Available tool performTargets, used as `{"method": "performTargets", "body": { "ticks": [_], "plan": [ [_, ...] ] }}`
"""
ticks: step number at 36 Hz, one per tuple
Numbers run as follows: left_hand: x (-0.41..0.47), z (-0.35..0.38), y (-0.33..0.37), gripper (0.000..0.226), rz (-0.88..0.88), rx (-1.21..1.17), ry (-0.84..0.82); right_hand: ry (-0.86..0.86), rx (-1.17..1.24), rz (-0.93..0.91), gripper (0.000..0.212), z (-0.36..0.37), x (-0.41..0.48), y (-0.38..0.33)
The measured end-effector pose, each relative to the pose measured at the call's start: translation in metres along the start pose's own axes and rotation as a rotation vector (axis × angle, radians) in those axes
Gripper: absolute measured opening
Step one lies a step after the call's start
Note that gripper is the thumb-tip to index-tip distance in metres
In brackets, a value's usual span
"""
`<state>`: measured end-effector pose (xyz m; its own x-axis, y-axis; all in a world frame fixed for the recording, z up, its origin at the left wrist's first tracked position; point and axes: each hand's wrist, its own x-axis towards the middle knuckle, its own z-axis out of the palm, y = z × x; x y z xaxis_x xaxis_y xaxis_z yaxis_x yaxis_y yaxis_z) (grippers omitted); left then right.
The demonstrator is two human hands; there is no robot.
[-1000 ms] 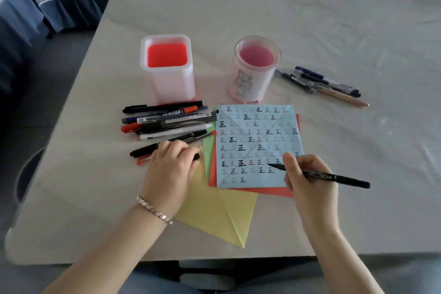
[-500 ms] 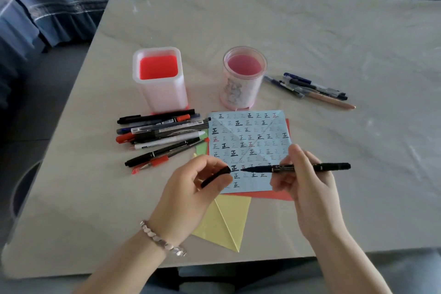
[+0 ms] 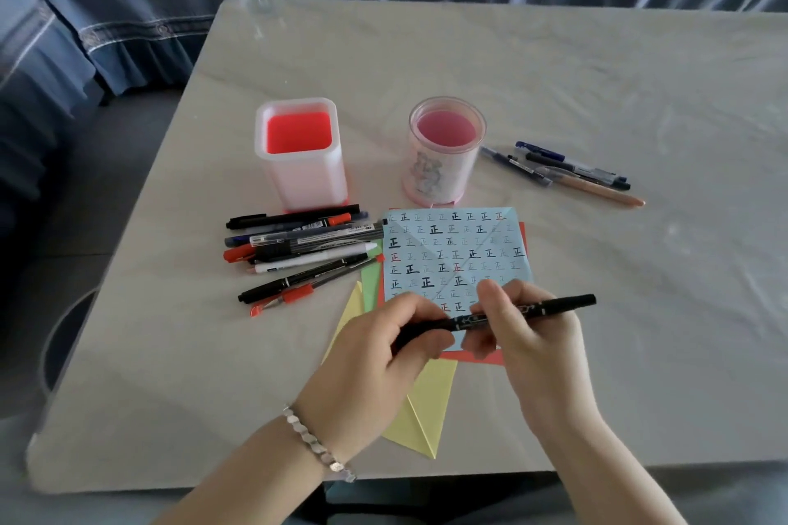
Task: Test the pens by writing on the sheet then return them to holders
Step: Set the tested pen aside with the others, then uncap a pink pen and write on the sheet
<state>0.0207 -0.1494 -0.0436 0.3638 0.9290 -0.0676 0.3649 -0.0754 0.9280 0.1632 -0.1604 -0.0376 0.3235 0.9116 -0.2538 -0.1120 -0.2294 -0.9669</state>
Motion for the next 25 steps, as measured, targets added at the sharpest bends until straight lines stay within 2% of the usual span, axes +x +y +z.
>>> {"method": "performTargets", "body": {
  "ticks": [5, 7, 11, 13, 14, 16, 19, 22, 25],
  "plan": [
    [0.008, -0.005, 0.011, 0.016, -0.147, -0.244, -0.050, -0.045, 0.002, -0.129, 0.039, 0.007, 0.008, -0.002],
    [0.012, -0.009, 0.017, 0.019, -0.211, -0.351, -0.094, -0.099, 0.015, -0.171, 0.032, 0.008, 0.011, -0.006],
    [0.018, -0.024, 0.022, 0.023, -0.455, -0.741, -0.342, -0.235, 0.052, -0.221, 0.025, 0.007, 0.014, -0.013],
    [0.018, -0.029, 0.022, 0.024, -0.508, -0.813, -0.405, -0.293, 0.049, -0.221, 0.026, 0.009, 0.014, -0.015],
    [0.018, -0.029, 0.021, 0.025, -0.504, -0.769, -0.384, -0.308, 0.047, -0.214, 0.025, 0.010, 0.015, -0.015],
    [0.017, -0.027, 0.019, 0.025, -0.401, -0.524, -0.267, -0.283, 0.027, -0.193, 0.026, 0.014, 0.016, -0.011],
    [0.016, -0.023, 0.004, 0.009, -0.101, 0.005, -0.097, -0.197, -0.048, -0.118, 0.032, 0.023, 0.018, 0.002],
    [0.020, -0.026, -0.022, 0.008, 0.185, 0.525, 0.113, -0.225, -0.188, -0.038, 0.023, 0.027, 0.020, 0.013],
    [0.033, -0.041, -0.041, 0.005, 0.244, 0.626, 0.351, -0.254, -0.268, 0.027, 0.010, 0.023, 0.026, 0.021]
  ]
}}
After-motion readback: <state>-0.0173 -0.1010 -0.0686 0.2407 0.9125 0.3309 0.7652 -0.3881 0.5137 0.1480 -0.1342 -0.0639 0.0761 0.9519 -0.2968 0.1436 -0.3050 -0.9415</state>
